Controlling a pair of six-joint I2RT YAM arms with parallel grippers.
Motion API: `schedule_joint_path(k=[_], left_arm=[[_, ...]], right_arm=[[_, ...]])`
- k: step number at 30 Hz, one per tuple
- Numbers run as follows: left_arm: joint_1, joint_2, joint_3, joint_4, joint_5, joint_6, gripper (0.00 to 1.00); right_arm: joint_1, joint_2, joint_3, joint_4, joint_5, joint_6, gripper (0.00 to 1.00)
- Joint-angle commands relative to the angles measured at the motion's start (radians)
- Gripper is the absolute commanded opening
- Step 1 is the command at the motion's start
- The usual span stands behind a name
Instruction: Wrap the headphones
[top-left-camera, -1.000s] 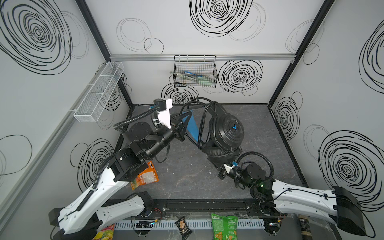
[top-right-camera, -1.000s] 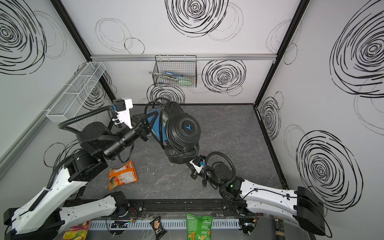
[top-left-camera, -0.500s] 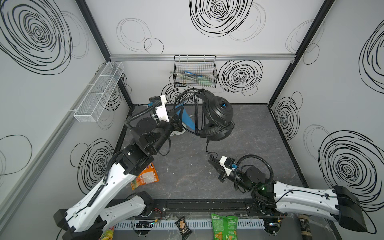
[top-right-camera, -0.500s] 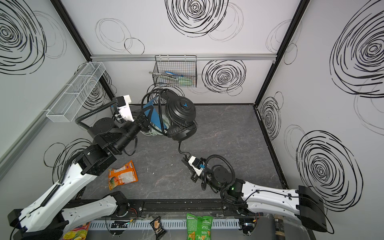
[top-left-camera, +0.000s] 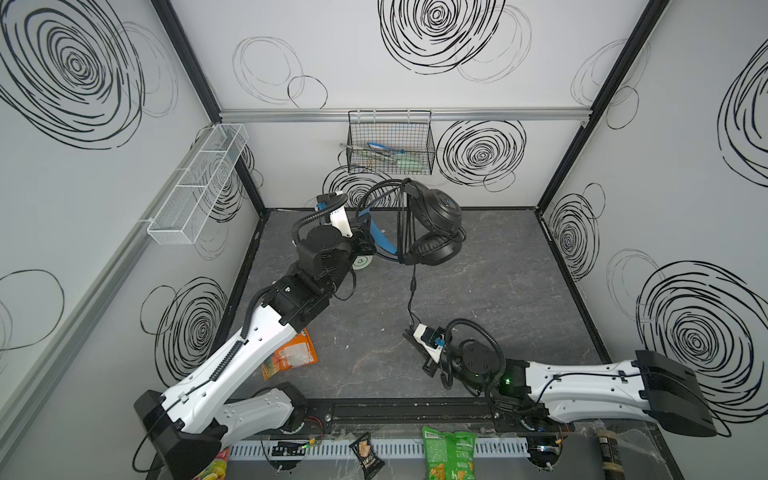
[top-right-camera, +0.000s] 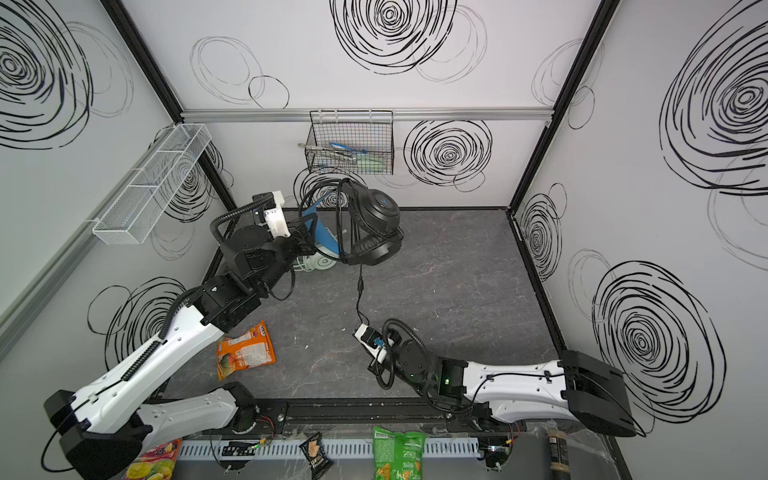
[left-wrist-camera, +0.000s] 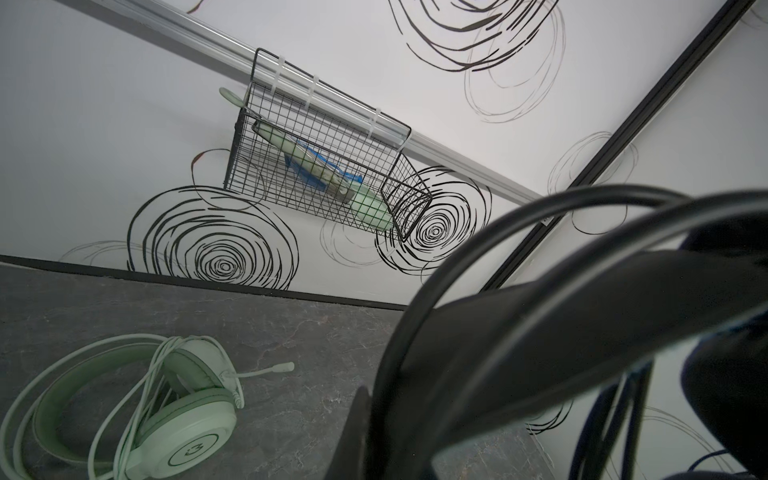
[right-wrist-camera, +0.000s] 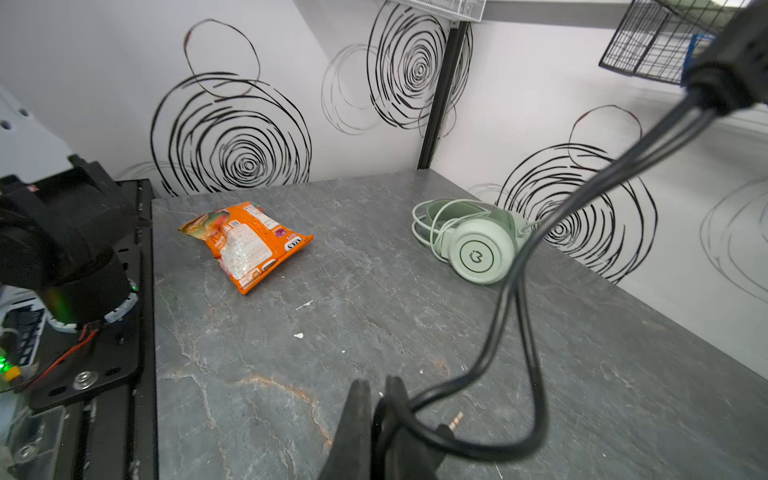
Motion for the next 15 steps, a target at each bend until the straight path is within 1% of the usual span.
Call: schedule_joint_path(k=[1, 5, 9, 11, 15], left_arm=[[-0.002, -0.041, 0.007, 0.211, 0.039, -0.134, 0.0], [-0.012, -0.06, -0.002, 0.206, 0.046, -0.157, 0.0], [-0.012, -0.053, 0.0, 0.201, 0.02, -0.131, 0.0], [-0.012, -0.041, 0.0, 0.208, -0.014, -0.098, 0.0], [-0.009, 0.006, -0.012, 0.228, -0.105, 0.013, 0.0]], right_arm=[[-0.002, 0.078, 0.02, 0.041, 0.063, 0.042, 0.0], [-0.025, 0.157, 0.046, 0.083, 0.016, 0.046, 0.0], [-0.01, 0.219, 0.114, 0.031, 0.015, 0.035, 0.0], [0.005, 0.235, 0.138, 0.004, 0.027, 0.032, 0.0], [0.036, 0.241, 0.197, -0.085, 0.039, 0.04, 0.0]])
